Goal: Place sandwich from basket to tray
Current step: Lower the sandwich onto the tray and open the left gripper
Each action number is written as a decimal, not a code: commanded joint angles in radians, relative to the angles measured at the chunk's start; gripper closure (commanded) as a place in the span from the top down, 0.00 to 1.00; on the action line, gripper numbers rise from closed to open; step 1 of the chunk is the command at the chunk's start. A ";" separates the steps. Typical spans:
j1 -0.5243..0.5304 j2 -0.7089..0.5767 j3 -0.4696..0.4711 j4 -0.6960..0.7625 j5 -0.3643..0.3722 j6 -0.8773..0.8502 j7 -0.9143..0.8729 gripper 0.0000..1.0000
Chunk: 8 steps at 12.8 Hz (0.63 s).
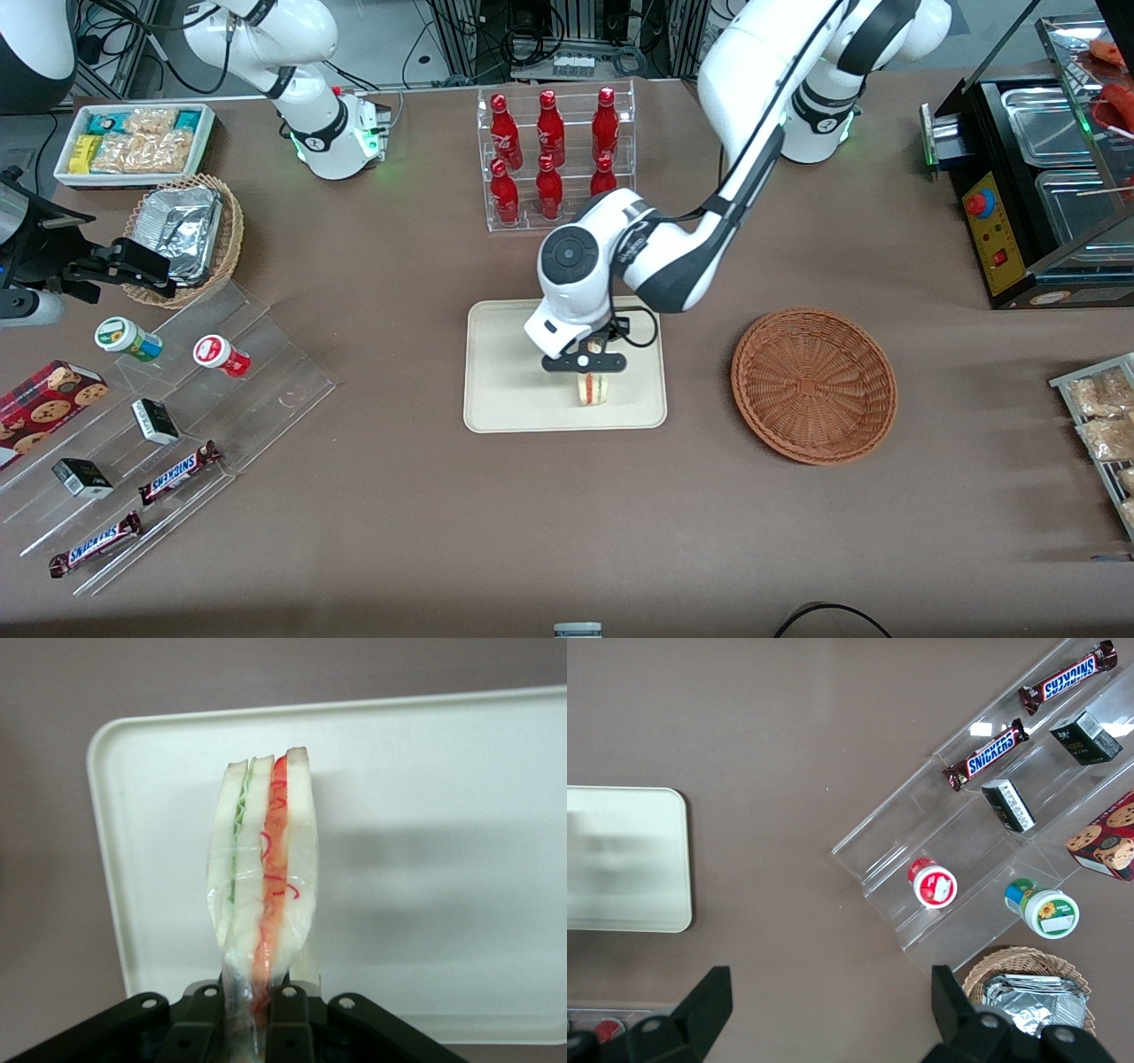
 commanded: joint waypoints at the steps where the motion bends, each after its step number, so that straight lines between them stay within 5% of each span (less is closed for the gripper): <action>1: -0.022 0.047 0.015 0.043 0.028 0.017 -0.006 0.00; 5: -0.039 0.086 0.016 0.043 0.031 0.041 -0.009 0.00; 6: -0.037 0.086 0.016 0.042 0.029 0.041 -0.007 0.21; 7: -0.039 0.086 0.016 0.042 0.029 0.041 -0.004 0.85; 8: -0.039 0.084 0.016 0.042 0.031 0.040 -0.003 1.00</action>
